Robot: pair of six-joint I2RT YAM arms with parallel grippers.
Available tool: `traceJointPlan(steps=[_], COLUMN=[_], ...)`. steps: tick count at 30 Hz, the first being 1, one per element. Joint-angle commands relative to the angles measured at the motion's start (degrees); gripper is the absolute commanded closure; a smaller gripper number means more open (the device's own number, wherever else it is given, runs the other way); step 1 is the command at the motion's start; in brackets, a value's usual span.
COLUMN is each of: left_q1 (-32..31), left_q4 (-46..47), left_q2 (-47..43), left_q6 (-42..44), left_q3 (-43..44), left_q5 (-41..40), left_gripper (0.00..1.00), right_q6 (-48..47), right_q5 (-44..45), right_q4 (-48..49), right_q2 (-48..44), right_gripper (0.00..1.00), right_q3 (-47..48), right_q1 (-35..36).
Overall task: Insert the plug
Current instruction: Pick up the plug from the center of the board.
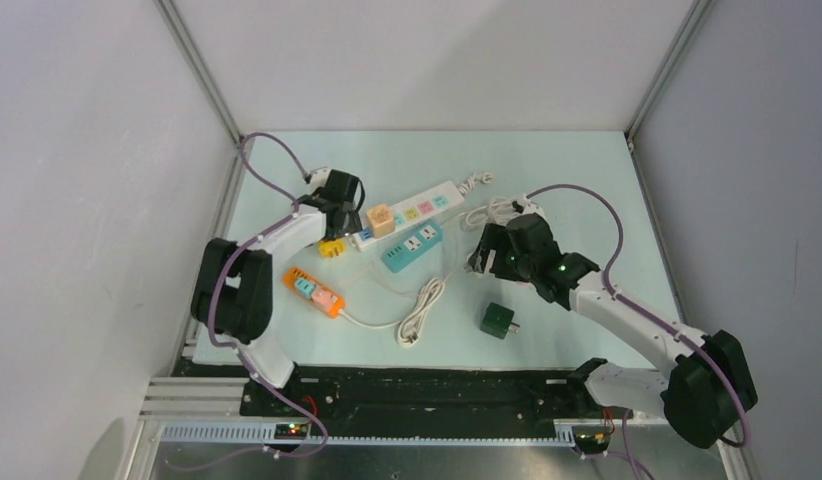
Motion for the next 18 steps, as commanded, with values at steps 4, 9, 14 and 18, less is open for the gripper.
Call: traceJointPlan(steps=[4,9,14,18], left_q1=[1.56,1.59,1.60,1.55], left_q4=[3.66,4.75,6.32,7.46], left_q2=[5.33,4.61,3.60,0.85], left_q6=[1.09,-0.28,-1.13,-0.23], left_q3=[2.76,-0.37,-3.10,-5.47], left_q5=[2.53,1.59,2.35,2.78], left_gripper=[0.02,0.11,0.33,0.53], right_q6=[-2.30,-2.39,-1.79,-1.40], right_q5=[-4.93,-5.56,-5.60,-7.70], right_q4=[2.84,2.90,3.46,3.89], right_q2=[-5.15,-4.91,-4.26,-4.31], right_gripper=[0.18,0.18,0.18,0.18], right_q3=[0.39,0.38,0.44,0.48], right_q1=[-1.87,-2.93,-2.88,-2.89])
